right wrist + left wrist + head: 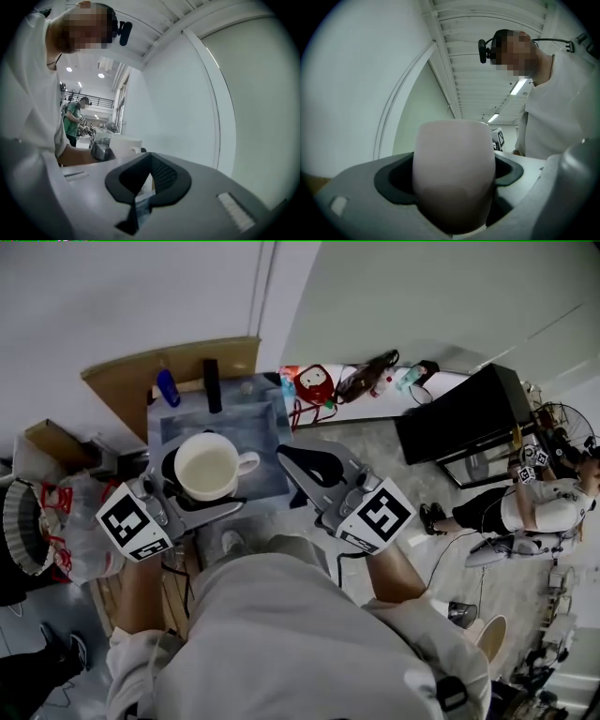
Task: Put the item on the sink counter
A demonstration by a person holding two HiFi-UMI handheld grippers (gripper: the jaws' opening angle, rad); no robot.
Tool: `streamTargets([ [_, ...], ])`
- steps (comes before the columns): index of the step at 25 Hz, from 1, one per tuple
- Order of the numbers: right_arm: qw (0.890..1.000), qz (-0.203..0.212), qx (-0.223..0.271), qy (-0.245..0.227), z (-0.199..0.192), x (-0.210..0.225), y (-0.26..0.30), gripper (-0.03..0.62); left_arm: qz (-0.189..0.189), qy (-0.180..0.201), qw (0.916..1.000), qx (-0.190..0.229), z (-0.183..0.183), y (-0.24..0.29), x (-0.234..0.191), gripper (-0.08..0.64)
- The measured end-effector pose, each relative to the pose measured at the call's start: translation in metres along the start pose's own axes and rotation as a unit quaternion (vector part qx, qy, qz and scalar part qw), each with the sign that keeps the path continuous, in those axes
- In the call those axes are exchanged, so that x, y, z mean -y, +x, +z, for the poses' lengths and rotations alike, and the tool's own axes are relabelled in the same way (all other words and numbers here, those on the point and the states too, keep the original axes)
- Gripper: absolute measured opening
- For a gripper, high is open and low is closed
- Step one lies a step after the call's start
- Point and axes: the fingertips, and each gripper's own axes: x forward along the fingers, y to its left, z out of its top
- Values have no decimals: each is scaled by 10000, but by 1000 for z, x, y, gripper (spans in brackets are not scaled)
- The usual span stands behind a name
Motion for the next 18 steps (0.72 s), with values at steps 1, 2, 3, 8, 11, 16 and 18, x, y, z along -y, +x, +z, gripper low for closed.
streamTargets([
  [1,10000,25,-5,0,-1,1,4,5,-6,1,10000,-7,0,-1,-4,469],
  [2,10000,57,-17,3,-2,2,8,5,-2,-1,10000,-13,-1,-1,-8,469],
  [3,10000,94,-33,6,-3,4,10,5,7,-7,10000,-13,-1,0,-11,469],
  [8,9995,314,21,-8,-2,25,22,5,139,66,9999,-1,4,8,-29,469],
  [11,9985,549,-6,7,-3,34,24,5,268,50,9996,-3,4,16,-33,469],
  [16,9960,891,43,36,1,52,26,5,413,124,9991,33,10,28,-43,469],
  [18,9942,1069,81,88,2,55,25,6,444,131,9989,29,9,33,-44,469],
])
